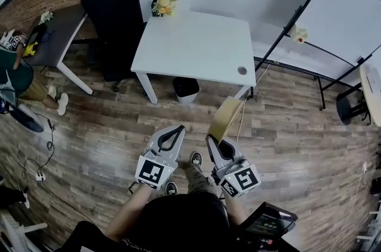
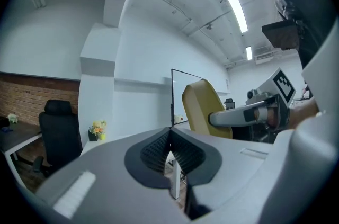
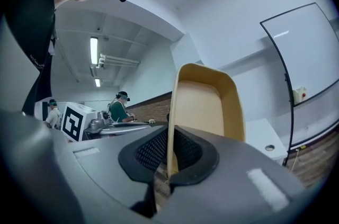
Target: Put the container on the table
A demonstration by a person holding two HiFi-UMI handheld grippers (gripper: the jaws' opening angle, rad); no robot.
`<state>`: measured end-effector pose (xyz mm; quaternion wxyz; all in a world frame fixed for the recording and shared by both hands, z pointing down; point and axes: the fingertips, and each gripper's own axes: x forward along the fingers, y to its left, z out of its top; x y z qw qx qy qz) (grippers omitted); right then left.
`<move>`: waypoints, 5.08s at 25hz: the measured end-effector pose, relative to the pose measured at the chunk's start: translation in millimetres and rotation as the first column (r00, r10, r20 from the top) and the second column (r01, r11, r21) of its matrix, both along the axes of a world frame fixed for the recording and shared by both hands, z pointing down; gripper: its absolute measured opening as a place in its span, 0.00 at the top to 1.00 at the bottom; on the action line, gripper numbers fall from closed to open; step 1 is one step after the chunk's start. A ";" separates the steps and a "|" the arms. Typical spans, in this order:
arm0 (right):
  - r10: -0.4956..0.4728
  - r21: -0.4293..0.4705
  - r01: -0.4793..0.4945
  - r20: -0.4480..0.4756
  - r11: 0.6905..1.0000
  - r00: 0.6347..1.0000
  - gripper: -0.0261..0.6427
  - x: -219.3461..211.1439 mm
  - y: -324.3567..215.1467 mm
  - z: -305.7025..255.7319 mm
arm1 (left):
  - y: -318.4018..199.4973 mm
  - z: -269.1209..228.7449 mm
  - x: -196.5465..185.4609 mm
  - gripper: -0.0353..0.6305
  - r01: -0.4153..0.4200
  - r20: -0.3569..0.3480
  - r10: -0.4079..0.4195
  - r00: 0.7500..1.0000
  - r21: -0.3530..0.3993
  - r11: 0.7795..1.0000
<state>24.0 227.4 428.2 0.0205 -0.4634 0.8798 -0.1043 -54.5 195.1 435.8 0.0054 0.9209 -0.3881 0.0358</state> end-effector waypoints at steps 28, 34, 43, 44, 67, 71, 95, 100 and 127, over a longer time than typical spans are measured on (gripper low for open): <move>-0.062 -0.109 0.050 -0.110 0.993 0.992 0.91 11.2 -272.9 13.9 | -282.4 -10.6 18.6 0.95 0.004 -0.025 -0.003 1.000 0.034 0.999; -0.093 -0.131 0.073 -0.153 0.989 0.984 0.91 -5.5 -317.6 24.1 | -322.3 5.1 -0.2 0.95 -0.001 -0.031 0.000 1.000 -0.030 1.000; -0.187 -0.164 0.153 -0.217 0.975 0.958 0.91 12.4 -406.9 56.0 | -405.8 41.1 6.7 0.95 0.074 0.021 -0.073 0.997 -0.085 0.994; -0.198 -0.162 0.165 -0.212 0.973 0.957 0.91 16.7 -419.7 55.7 | -416.4 41.4 11.7 0.95 0.081 0.034 -0.078 0.996 -0.090 0.993; -0.409 -0.194 0.395 -0.699 0.898 0.587 0.91 39.8 -591.2 123.0 | -545.8 41.9 41.3 0.95 0.128 0.104 -0.116 0.988 -0.122 0.984; -0.435 -0.226 0.409 -0.715 0.884 0.547 0.91 27.3 -590.1 132.9 | -555.4 41.4 31.1 0.95 0.128 0.101 -0.116 0.988 -0.124 0.984; -0.362 -0.251 0.583 -0.929 0.773 0.081 0.91 4.7 -536.6 159.9 | -574.2 69.3 2.3 0.47 -0.488 -0.658 -0.033 0.752 -0.590 0.643; -0.361 -0.264 0.538 -0.929 0.801 0.082 0.91 11.8 -539.8 166.4 | -574.0 83.8 0.5 0.44 -0.461 -0.616 -0.039 0.787 -0.629 0.626; -0.553 -0.082 0.567 -0.371 0.820 0.746 0.40 8.2 -553.2 61.8 | -586.3 112.6 -32.2 0.63 -0.579 -0.753 -0.309 0.581 -0.649 0.494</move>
